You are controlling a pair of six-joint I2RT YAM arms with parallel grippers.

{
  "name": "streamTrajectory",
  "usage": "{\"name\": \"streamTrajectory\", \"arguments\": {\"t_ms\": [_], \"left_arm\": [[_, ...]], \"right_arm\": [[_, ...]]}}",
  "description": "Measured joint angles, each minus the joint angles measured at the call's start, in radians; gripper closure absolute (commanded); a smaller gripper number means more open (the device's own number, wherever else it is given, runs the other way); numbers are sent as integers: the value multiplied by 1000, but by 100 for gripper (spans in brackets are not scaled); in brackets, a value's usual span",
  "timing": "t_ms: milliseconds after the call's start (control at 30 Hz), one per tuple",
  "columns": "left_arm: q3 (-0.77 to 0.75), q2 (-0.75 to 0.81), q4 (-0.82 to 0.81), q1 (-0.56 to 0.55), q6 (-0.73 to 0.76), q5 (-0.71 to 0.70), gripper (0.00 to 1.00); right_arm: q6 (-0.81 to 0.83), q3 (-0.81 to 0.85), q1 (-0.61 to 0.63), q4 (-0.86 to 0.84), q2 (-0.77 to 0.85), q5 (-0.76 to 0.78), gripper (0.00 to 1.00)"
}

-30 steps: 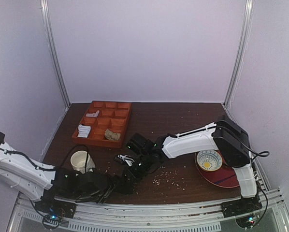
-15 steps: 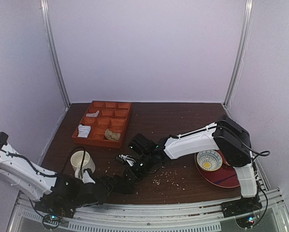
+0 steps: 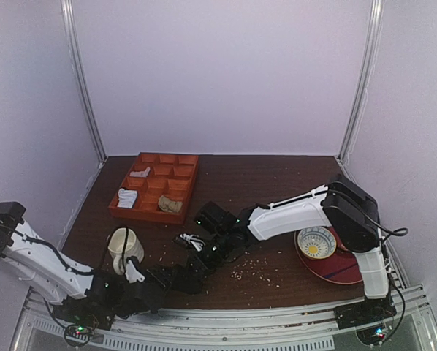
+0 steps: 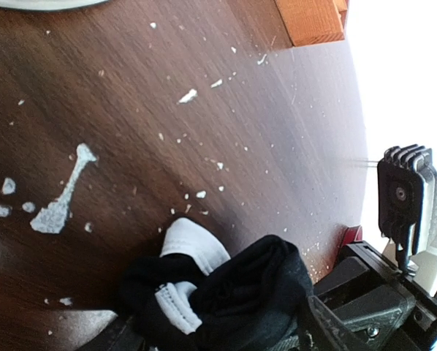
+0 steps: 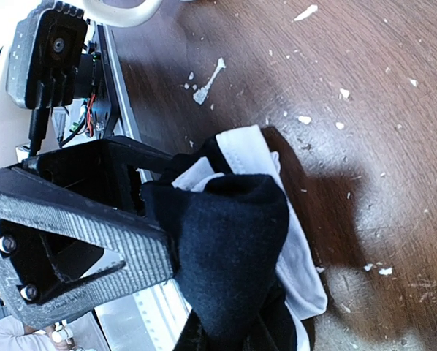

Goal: Roll the underwear
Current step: Adjust the underwear at the center of the board.

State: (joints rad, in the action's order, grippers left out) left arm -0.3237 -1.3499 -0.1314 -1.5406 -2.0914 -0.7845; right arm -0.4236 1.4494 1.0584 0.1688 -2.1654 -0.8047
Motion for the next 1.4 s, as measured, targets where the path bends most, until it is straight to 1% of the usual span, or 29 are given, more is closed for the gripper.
{"name": "streamTrajectory", "arguments": {"t_ms": [167, 267, 333, 400, 433, 467, 500, 533, 567, 600, 633, 667, 700, 733, 767, 800, 867, 900, 933, 1000, 1067, 1100, 1133, 1200, 1267, 1333, 1400], "left_arm": [[15, -18, -52, -2, -1, -17, 18], [21, -34, -81, -2, -1, -27, 33], [25, -50, -102, -2, -1, -31, 35], [31, -67, -131, -2, -1, -38, 49], [34, -72, -143, -2, -2, -41, 53], [37, -77, -155, -2, -3, -42, 56], [42, -84, -167, -2, -3, -43, 62], [47, -90, -179, -2, -3, -44, 72], [51, -92, -190, -2, -3, -45, 77], [55, -93, -200, -2, -2, -46, 77], [58, -93, -209, -1, -2, -48, 71], [60, -94, -215, -2, -2, -49, 69], [62, -94, -218, -2, 0, -50, 74], [66, -94, -228, -2, -2, -50, 83], [69, -95, -236, -2, -3, -50, 89], [73, -97, -248, -2, -3, -50, 94], [82, -100, -272, -1, -2, -54, 97], [86, -101, -283, -1, -3, -56, 96], [92, -101, -296, -1, 1, -56, 92], [105, -102, -328, 1, 8, -53, 69], [120, -102, -364, 5, 34, -47, 55], [129, -101, -387, 9, 49, -42, 46], [139, -95, -409, 14, 65, -37, 42], [156, -62, -426, 25, 108, -26, 37], [167, 13, -411, 38, 154, -15, 37], [168, 123, -354, 50, 208, -6, 36], [152, 256, -257, 59, 266, -5, 34]], "right_arm": [[6, 17, 5, 27, -4, -6, 100], [6, 34, 6, 43, -14, -11, 100], [6, 39, 6, 50, -16, -12, 100], [6, 42, 7, 53, -17, -12, 100], [6, 45, 7, 56, -18, -12, 100], [6, 47, 7, 59, -18, -13, 100], [6, 48, 8, 60, -19, -13, 100], [6, 48, 10, 61, -20, -13, 100], [6, 49, 11, 62, -20, -12, 100], [8, 50, 11, 64, -20, -13, 100], [8, 50, 11, 65, -21, -14, 100], [8, 50, 11, 66, -21, -15, 100], [8, 50, 11, 66, -21, -17, 100], [8, 50, 11, 67, -21, -19, 100], [8, 50, 11, 67, -21, -21, 100], [8, 51, 11, 68, -22, -24, 100], [9, 54, 11, 72, -23, -28, 100], [9, 55, 11, 74, -24, -29, 100], [10, 57, 11, 77, -24, -30, 100], [14, 64, 11, 85, -26, -31, 100], [18, 67, 11, 87, -27, -31, 100], [17, 67, 11, 86, -27, -32, 100], [15, 66, 10, 82, -27, -33, 100], [4, 59, 8, 66, -27, -34, 100], [-5, 40, 0, 41, -23, -37, 100], [-20, 16, -16, 24, -11, -37, 100], [-31, -11, -39, 13, 10, -32, 100]]}}
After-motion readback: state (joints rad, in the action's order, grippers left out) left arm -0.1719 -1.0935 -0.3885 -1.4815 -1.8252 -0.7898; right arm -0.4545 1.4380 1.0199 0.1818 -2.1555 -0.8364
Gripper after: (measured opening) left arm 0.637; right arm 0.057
